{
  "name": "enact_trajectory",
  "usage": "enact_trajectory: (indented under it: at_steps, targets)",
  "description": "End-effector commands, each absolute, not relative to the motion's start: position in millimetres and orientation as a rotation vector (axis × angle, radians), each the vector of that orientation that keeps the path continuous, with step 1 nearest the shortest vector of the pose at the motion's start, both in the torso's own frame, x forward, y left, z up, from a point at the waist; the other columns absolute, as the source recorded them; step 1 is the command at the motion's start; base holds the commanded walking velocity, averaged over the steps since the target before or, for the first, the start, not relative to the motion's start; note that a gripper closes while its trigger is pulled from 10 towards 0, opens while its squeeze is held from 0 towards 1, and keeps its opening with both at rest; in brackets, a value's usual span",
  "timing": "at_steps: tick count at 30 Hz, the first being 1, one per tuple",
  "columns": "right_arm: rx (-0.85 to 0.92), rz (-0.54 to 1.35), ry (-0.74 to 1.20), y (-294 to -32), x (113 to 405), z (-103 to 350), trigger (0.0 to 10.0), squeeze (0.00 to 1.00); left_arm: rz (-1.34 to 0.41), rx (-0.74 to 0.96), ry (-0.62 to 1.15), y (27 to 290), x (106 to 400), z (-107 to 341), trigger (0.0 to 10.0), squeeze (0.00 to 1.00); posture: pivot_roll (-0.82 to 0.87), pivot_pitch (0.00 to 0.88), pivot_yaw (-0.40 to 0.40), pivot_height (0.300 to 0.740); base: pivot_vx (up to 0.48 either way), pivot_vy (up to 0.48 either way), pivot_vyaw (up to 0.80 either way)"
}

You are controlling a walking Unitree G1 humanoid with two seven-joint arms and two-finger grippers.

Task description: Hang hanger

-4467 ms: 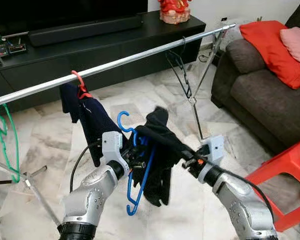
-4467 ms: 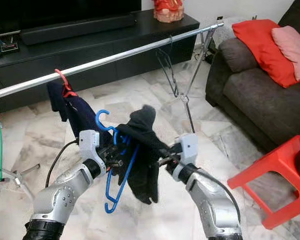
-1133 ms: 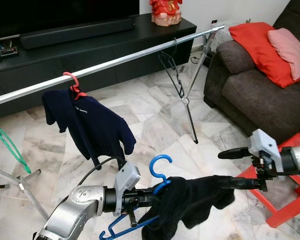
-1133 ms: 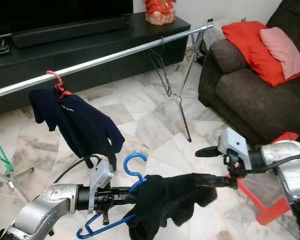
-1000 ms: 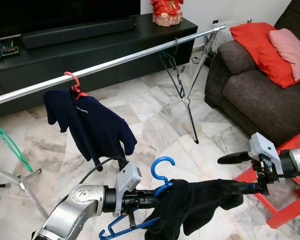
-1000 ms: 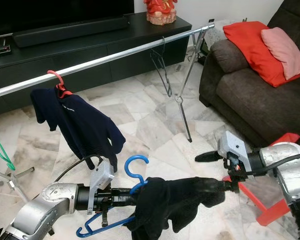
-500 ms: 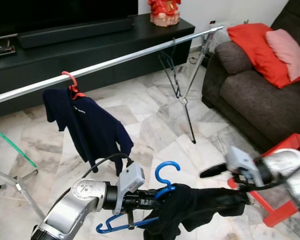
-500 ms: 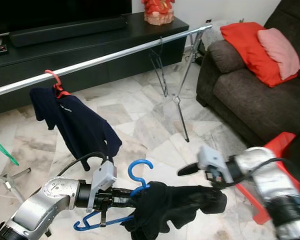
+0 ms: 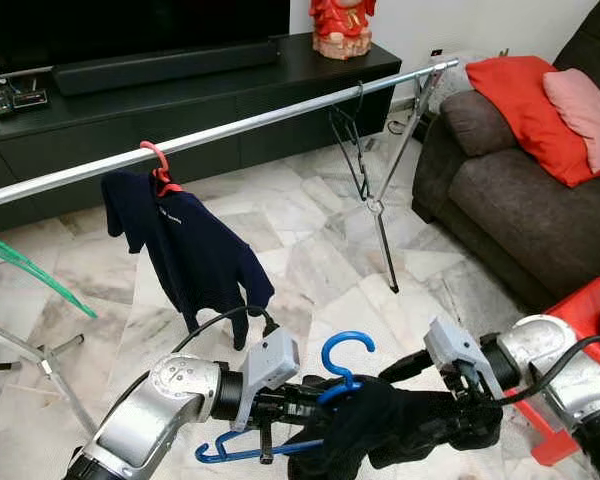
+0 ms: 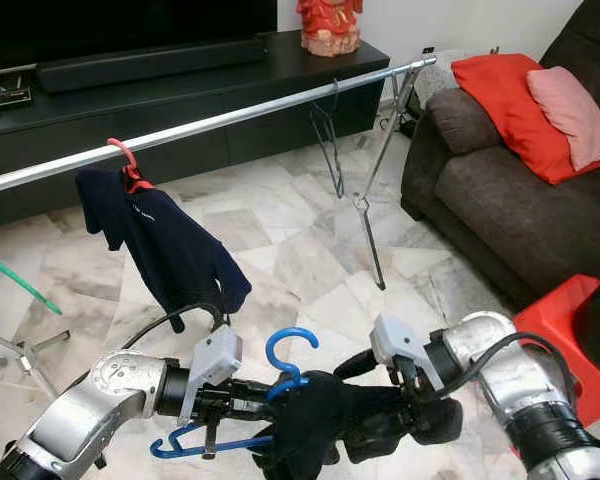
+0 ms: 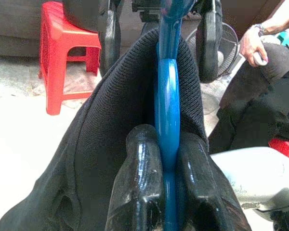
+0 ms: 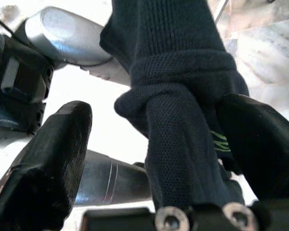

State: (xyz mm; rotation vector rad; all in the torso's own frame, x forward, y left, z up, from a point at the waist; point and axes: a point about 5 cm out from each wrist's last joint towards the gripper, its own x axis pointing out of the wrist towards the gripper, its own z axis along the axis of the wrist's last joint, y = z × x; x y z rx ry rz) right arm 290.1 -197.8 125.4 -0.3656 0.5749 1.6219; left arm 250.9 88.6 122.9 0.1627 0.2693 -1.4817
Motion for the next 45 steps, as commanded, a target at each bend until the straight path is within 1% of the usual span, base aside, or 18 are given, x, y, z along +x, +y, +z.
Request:
enact_trajectory:
  at_steps: [1, 2, 3, 4, 5, 23, 27, 45]
  targets:
    - [-0.372, 1.63, 0.587, -197, 289, 119, 10.0, 0.0, -1.514, 0.172, 0.21, 80, 250, 133, 10.0, 0.0, 0.0, 0.131, -0.077, 0.74, 0.0, 0.0, 0.0]
    - [-0.372, 1.63, 0.589, -196, 289, 118, 10.0, 0.0, -1.513, 0.172, 0.209, 80, 251, 133, 10.0, 0.0, 0.0, 0.132, -0.077, 0.74, 0.0, 0.0, 0.0]
    - [-0.376, 1.629, 0.591, -196, 289, 117, 9.4, 0.0, -1.512, 0.174, 0.208, 80, 251, 133, 10.0, 0.0, 0.0, 0.132, -0.077, 0.74, 0.0, 0.0, 0.0]
    - [-0.386, 1.629, 0.596, -195, 289, 116, 2.2, 0.0, -1.51, 0.175, 0.207, 80, 251, 134, 10.0, 0.0, 0.0, 0.132, -0.077, 0.74, 0.0, 0.0, 0.0]
    - [-0.396, 1.631, 0.6, -195, 289, 115, 0.0, 0.0, -1.508, 0.177, 0.206, 81, 252, 134, 10.0, 0.0, 0.0, 0.132, -0.077, 0.74, 0.0, 0.0, 0.0]
    - [-0.428, 1.611, 0.59, -191, 293, 112, 0.0, 0.0, -1.494, 0.195, 0.202, 80, 256, 136, 10.0, 0.0, 0.01, 0.159, -0.083, 0.74, 0.0, 0.0, 0.0]
    - [-0.467, 1.597, 0.579, -190, 294, 112, 0.0, 0.0, -1.481, 0.208, 0.196, 79, 260, 138, 10.0, 0.0, 0.01, 0.167, -0.077, 0.74, 0.0, 0.0, 0.0]
    - [-0.523, 1.655, 0.556, -183, 293, 119, 0.0, 0.0, -1.485, 0.247, 0.182, 78, 268, 145, 10.0, 0.0, 0.02, 0.174, -0.072, 0.74, 0.0, 0.0, 0.0]
